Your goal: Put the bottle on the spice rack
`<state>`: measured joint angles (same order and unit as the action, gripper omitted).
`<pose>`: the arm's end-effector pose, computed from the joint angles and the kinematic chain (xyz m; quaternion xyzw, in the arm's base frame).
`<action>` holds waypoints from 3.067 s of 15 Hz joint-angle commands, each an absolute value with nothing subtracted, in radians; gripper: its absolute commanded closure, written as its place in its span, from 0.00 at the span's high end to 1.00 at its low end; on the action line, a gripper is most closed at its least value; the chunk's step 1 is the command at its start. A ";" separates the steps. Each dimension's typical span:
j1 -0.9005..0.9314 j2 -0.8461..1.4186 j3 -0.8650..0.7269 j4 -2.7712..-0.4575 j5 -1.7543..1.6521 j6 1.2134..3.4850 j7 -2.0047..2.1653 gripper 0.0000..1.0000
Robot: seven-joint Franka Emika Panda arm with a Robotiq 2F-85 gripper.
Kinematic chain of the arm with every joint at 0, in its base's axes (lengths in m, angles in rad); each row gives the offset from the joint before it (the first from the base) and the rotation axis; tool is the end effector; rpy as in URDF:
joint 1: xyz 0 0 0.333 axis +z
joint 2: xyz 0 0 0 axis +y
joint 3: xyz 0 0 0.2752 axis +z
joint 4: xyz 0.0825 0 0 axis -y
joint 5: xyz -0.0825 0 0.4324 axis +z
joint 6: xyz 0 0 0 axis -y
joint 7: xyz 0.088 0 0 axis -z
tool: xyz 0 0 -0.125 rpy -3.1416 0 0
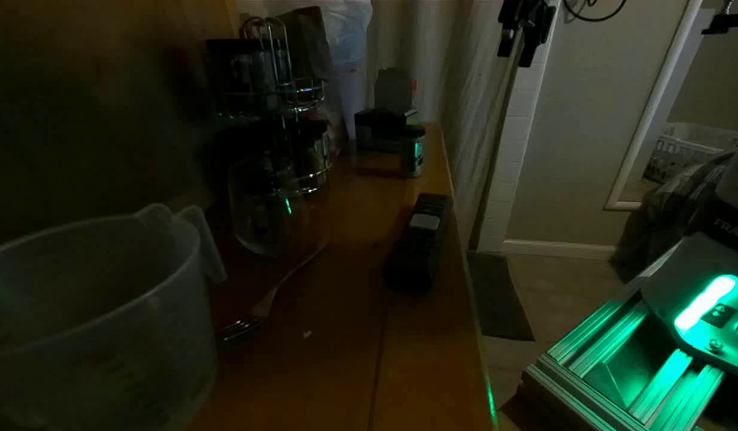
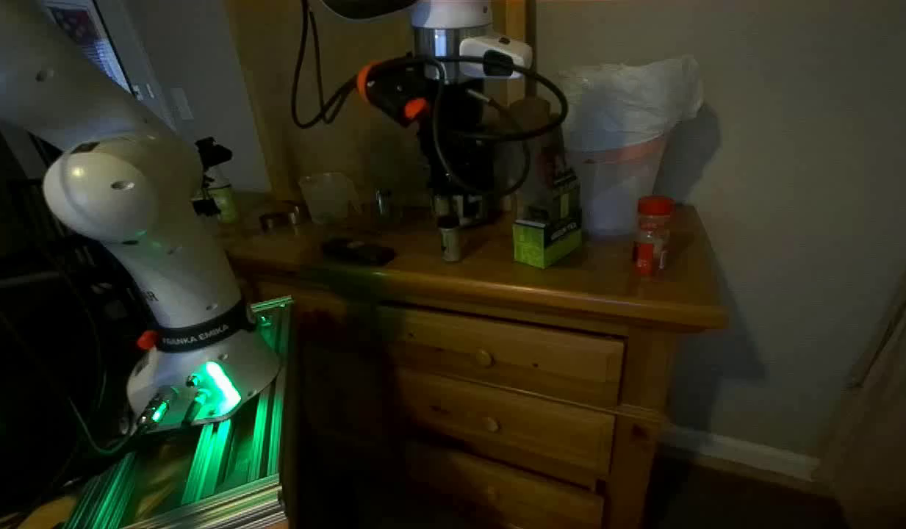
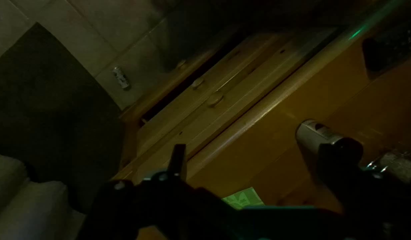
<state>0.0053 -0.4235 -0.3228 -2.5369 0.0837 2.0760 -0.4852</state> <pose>0.4409 -0.1255 0.3290 -0.9914 -0.0773 -0.0107 0.1049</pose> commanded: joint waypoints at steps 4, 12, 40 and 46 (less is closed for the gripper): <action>-0.022 -0.420 -0.296 -2.536 0.096 2.073 -0.495 1.00; 0.005 -0.437 -0.280 -2.548 0.122 2.074 -0.522 1.00; 0.214 -0.267 0.036 -2.636 0.114 2.421 -0.522 1.00; 0.189 -0.163 0.038 -2.627 0.067 2.505 -0.479 1.00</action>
<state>0.2116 -0.2215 0.0274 -2.6482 0.1018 2.4621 -0.5162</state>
